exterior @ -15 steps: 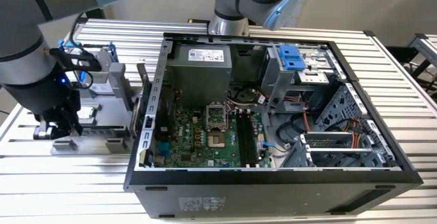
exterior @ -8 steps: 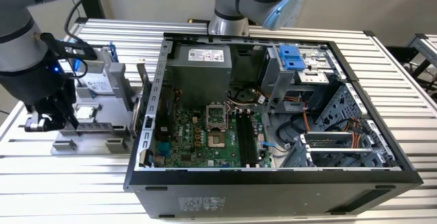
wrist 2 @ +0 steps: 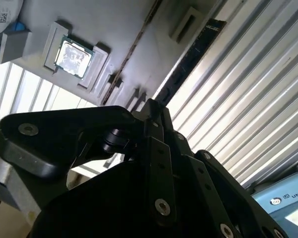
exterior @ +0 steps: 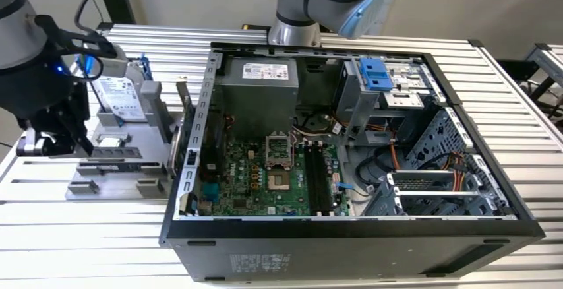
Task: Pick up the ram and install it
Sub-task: 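Pick up the ram and move it above insertion slot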
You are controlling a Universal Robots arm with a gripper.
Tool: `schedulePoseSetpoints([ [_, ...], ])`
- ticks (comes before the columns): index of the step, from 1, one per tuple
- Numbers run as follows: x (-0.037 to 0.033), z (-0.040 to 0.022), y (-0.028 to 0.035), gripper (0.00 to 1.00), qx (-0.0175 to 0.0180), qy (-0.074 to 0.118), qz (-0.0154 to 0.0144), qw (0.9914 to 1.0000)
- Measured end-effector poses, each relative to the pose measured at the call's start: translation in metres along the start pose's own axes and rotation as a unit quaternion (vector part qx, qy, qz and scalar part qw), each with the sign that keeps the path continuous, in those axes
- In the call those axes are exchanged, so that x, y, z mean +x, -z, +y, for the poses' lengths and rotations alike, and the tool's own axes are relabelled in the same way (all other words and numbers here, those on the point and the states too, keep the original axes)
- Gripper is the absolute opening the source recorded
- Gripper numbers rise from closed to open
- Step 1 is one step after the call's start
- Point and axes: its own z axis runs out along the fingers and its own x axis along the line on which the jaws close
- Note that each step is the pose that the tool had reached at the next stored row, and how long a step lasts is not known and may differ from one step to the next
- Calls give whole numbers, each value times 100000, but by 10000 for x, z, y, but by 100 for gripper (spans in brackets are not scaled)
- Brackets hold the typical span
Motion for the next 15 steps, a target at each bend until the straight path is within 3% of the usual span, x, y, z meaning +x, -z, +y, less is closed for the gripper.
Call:
schedulePoseSetpoints([
  [15, -20, 17, 683, 0, -7, 3, 5, 100000],
])
